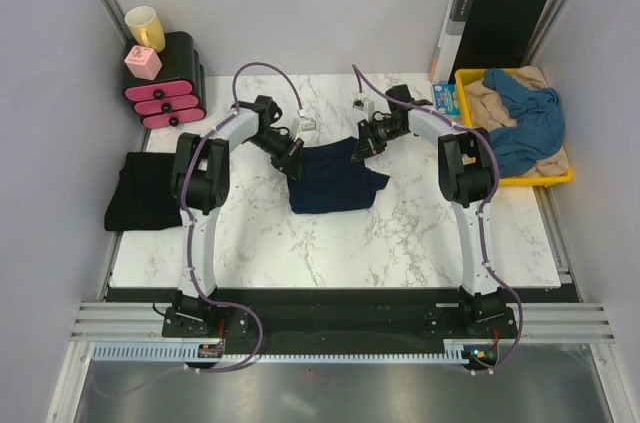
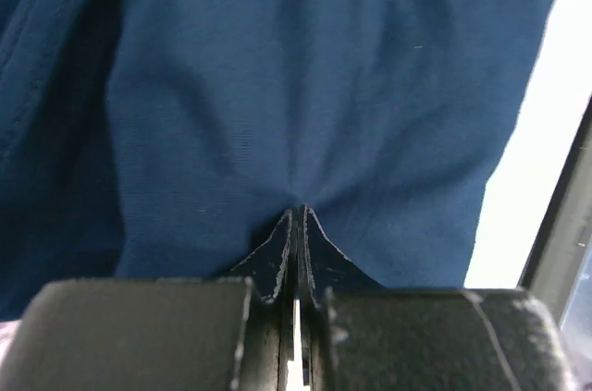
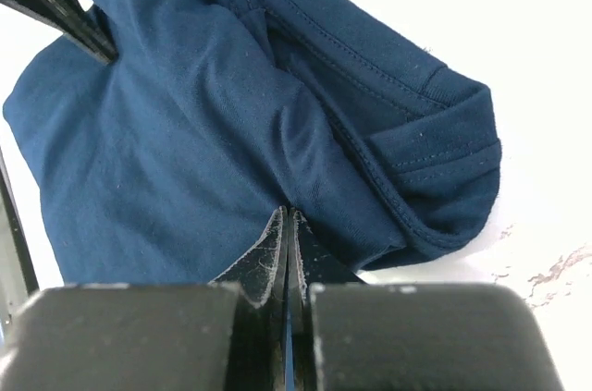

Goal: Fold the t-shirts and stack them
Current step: Smooth out wrinkles on the folded tshirt

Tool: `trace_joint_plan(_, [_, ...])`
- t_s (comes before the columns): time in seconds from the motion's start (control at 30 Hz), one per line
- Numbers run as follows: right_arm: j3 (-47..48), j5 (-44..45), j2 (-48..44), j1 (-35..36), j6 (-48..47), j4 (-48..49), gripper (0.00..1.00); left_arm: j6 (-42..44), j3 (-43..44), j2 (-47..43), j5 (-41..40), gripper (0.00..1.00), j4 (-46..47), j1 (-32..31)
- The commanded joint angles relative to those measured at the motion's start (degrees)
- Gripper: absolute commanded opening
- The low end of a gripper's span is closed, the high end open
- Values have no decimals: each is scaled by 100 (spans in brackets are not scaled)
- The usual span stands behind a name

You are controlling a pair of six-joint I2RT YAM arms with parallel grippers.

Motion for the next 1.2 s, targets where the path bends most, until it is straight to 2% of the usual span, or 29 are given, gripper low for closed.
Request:
trace_joint_plan(0.0, [149,633,0,0,-333,124,0,-243,-186,-59,-966,2,340,-83])
trace_joint_plan(0.1, [236,703,-53,9,-560,-7,2,-277,-493,-365,-984,2,672,-92])
trace_joint_plan(0.2, [333,721,-211,52,-649,-113,5,-383,-731,-856,-625,2,963,-92])
trace_joint_plan(0.3, [386,756,-483,79,-693,-209,13,-532,-767,-1235,-150,2,1087,-92])
trace_joint_plan(0.4, [342,844,-869,140,-754,-350,27,-690,-766,-1763,97,2,1105,-110])
trace_joint_plan(0.43, [238,879,-992,175,-833,-368,35,-726,-793,-2042,19,4,1096,-127])
trace_joint_plan(0.53, [-157,1142,-1581,289,-1218,-464,50,-525,-1169,-2754,-253,7,1105,-127])
trace_joint_plan(0.57, [-281,1265,-1895,342,-1377,-508,53,-428,-1284,-2905,-368,10,1096,-127])
trace_joint_plan(0.6, [-421,1605,-2081,403,-1579,-535,56,-218,-1416,-3046,-656,23,1087,-127])
trace_joint_plan(0.67, [-1027,2020,-2659,675,-2203,-491,61,-24,-1871,-3388,-1009,39,1087,-101])
trace_joint_plan(0.7, [-1273,2300,-2872,790,-2388,-439,62,12,-2013,-3433,-1359,55,1105,-101])
trace_joint_plan(0.73, [-1841,2686,-3074,1026,-2572,-247,63,-5,-2258,-3434,-1440,59,1087,-40])
trace_joint_plan(0.77, [-2133,2899,-3520,1167,-2939,-141,64,-23,-2356,-3382,-1450,62,1009,22])
trace_joint_plan(0.8, [-2450,3049,-3742,1291,-3074,-9,66,-197,-2453,-3329,-1459,76,1008,74])
trace_joint_plan(0.83, [-3079,3494,-4179,1570,-3214,323,71,-338,-2585,-3276,-1380,84,1017,223])
trace_joint_plan(0.9, [-3619,3752,-4577,1879,-3575,545,72,-767,-2647,-3083,-1022,98,1017,382])
trace_joint_plan(1.03, [-4858,4455,-5246,2730,-3655,1483,76,-1560,-2814,-2986,-642,99,1473,777])
trace_joint_plan(1.17, [-5344,5210,-5292,3321,-3576,2214,77,-1982,-2946,-3135,-650,99,2027,954])
